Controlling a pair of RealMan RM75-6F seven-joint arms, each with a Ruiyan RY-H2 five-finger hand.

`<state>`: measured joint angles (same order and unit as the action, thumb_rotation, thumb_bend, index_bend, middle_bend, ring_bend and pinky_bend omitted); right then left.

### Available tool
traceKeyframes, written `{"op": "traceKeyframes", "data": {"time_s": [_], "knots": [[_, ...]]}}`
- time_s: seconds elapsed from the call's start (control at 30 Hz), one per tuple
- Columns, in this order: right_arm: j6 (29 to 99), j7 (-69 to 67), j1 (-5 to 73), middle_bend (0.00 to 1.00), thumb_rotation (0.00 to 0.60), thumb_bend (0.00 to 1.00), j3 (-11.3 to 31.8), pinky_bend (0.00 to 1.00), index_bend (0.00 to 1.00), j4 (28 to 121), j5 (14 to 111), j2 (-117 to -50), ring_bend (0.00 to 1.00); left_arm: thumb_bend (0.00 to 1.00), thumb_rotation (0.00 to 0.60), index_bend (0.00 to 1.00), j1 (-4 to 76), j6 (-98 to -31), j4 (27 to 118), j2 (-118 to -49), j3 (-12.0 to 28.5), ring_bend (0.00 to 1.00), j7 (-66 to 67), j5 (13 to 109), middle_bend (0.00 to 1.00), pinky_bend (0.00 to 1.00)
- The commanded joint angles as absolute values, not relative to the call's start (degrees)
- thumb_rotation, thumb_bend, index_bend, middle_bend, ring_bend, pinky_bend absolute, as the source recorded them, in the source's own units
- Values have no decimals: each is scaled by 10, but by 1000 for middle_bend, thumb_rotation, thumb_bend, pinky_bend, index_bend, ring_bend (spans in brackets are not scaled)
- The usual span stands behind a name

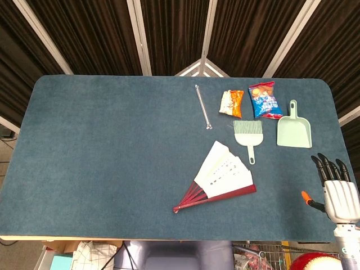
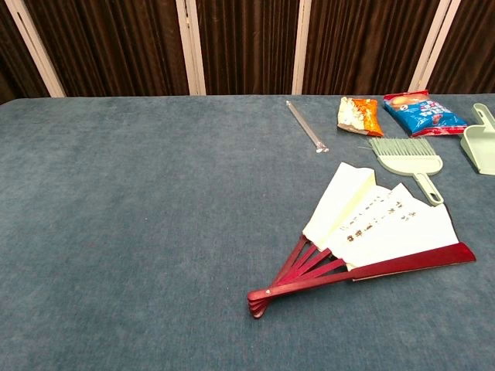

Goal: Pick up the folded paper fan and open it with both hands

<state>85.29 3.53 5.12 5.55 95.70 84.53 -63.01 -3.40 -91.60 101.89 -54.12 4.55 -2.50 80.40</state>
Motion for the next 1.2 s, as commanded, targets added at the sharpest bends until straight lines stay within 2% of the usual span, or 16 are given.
{"op": "traceKeyframes", "data": {"time_s": [0.03,0.7,0.87,1.03,1.2], "knots": [[853,33,51,93,600,235,55,75,117,957,846,-630,154,384,600,63,-34,-916,1019,-541,46,0,-25,802,0,0],[853,-10,58,93,600,235,48,75,151,960,877,-634,153,384,600,63,-33,-910,1021,-542,46,0,-18,793,0,0],[859,-29,61,93,600,234,42,75,189,955,904,-640,153,383,600,63,-39,-929,1022,-543,46,0,-22,806,0,0],[872,-50,66,93,600,234,36,75,233,948,939,-657,153,383,600,63,-39,-919,1021,-541,44,0,-25,798,0,0],[871,-67,77,93,600,235,10,75,255,947,998,-685,153,384,600,63,-40,-920,1022,-538,47,0,-34,794,0,0]]}}
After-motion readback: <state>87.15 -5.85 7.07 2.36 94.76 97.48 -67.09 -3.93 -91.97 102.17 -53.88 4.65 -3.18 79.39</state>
